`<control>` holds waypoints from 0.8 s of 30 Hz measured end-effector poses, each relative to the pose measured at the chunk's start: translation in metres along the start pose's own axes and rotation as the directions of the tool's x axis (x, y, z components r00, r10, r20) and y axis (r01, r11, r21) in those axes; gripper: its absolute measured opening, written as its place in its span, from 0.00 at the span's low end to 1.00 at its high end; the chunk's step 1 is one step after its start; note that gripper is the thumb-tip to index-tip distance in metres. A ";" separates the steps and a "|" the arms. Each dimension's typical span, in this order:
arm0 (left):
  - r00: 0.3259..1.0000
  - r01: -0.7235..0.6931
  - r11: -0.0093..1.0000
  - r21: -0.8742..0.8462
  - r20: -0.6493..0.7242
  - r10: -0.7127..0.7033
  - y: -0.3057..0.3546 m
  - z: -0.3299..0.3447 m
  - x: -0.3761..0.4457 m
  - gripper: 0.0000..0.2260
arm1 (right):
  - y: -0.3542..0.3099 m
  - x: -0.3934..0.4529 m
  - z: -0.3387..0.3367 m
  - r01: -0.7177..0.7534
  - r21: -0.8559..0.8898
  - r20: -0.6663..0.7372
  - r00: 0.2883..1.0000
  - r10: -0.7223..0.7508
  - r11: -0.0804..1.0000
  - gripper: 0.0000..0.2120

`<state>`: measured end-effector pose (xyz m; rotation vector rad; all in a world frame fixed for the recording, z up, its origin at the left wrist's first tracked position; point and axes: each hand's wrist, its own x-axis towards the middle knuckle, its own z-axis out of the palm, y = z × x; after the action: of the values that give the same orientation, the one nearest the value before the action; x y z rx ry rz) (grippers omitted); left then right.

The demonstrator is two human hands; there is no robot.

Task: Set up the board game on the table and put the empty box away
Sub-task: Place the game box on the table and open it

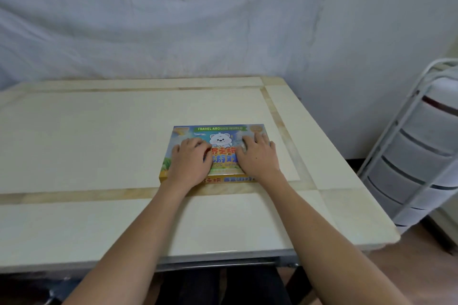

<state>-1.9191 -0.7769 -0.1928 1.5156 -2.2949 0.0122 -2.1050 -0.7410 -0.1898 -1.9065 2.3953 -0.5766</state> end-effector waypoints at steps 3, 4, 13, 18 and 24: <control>0.998 -0.030 0.996 -0.079 -0.065 0.024 -0.002 0.000 -0.002 0.13 | -0.002 -0.004 -0.004 -0.020 0.130 -0.035 0.999 0.025 0.991 0.21; 0.997 -0.035 0.996 -0.086 -0.074 0.029 -0.003 0.000 -0.003 0.13 | -0.003 -0.005 -0.006 -0.037 0.197 -0.046 0.998 0.047 0.980 0.22; 0.996 -0.024 0.995 -0.099 -0.088 0.016 -0.006 0.004 -0.004 0.13 | 0.007 -0.001 -0.013 -0.142 0.457 -0.059 0.980 0.189 0.878 0.12; 0.998 -0.006 0.996 -0.094 -0.070 -0.001 -0.006 0.003 0.001 0.13 | 0.011 0.002 -0.017 -0.148 0.518 -0.067 0.975 0.213 0.843 0.15; 1.000 -0.002 0.998 -0.069 -0.016 0.001 -0.007 0.003 0.011 0.14 | 0.049 0.026 -0.035 -0.314 0.538 0.031 0.935 0.354 0.782 0.16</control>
<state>-1.9174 -0.7905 -0.1936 1.4742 -2.2598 -0.0539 -2.1663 -0.7468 -0.1670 -1.2120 2.2013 -1.1490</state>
